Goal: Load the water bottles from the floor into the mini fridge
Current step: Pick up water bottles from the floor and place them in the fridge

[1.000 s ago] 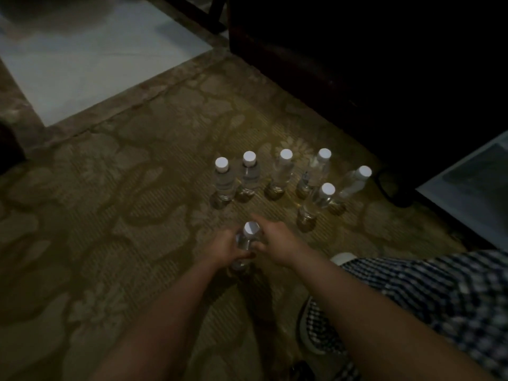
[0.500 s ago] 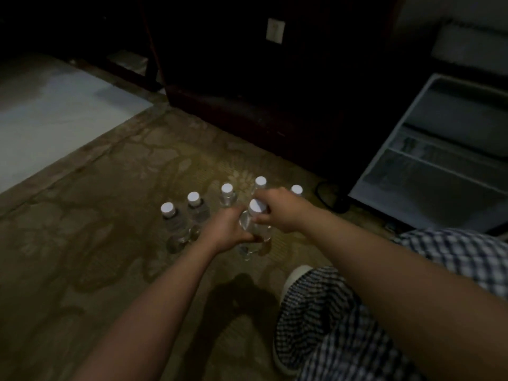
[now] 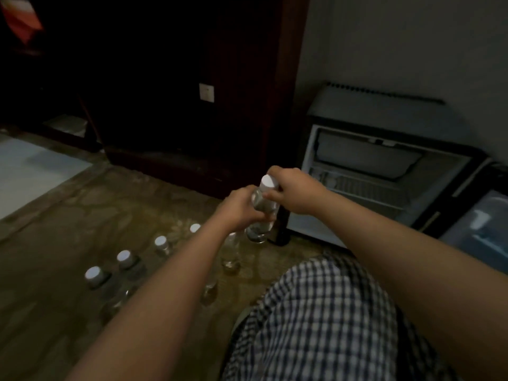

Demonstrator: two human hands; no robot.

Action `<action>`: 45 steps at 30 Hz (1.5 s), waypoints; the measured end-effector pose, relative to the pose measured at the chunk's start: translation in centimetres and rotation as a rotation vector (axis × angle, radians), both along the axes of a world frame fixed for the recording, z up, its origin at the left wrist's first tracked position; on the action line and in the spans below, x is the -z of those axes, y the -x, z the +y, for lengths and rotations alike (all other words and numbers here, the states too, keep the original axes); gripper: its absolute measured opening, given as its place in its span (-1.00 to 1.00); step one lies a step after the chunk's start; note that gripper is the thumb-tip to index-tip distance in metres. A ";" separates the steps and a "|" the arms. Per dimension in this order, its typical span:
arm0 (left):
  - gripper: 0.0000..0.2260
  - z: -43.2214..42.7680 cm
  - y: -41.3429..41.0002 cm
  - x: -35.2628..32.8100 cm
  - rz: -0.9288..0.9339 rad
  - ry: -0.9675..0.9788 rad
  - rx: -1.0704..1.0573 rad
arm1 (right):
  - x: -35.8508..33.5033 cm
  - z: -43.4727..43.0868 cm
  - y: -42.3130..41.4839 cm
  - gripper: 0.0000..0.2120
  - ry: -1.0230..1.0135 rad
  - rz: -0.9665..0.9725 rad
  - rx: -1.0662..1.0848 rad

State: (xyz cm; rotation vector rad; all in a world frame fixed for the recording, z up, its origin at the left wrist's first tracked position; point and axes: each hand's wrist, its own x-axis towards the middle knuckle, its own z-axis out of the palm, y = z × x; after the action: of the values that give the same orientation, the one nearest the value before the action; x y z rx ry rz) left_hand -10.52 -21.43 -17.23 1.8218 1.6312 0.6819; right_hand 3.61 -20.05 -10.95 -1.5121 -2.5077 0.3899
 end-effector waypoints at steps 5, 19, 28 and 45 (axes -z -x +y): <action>-0.58 3.5 -5.8 -2.1 -0.053 -0.021 0.038 | -1.5 1.6 -5.7 -0.78 -0.017 0.084 0.110; -0.48 9.9 -18.1 -4.1 0.045 0.052 0.308 | 0.3 5.2 -17.6 -0.73 -0.059 0.501 0.375; -0.48 13.5 -19.3 -1.7 0.173 0.054 0.400 | 3.8 8.6 -19.0 -0.68 0.032 0.566 0.427; -0.41 20.9 -21.9 12.7 0.152 0.216 0.502 | 17.8 14.9 -21.6 -0.66 0.280 0.597 0.527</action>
State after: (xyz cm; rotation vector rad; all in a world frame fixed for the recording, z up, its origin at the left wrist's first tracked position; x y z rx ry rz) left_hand 11.38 -0.53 -29.93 2.0406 1.1996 0.1431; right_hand 25.25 -5.17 -28.73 -1.7453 -1.5859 0.9536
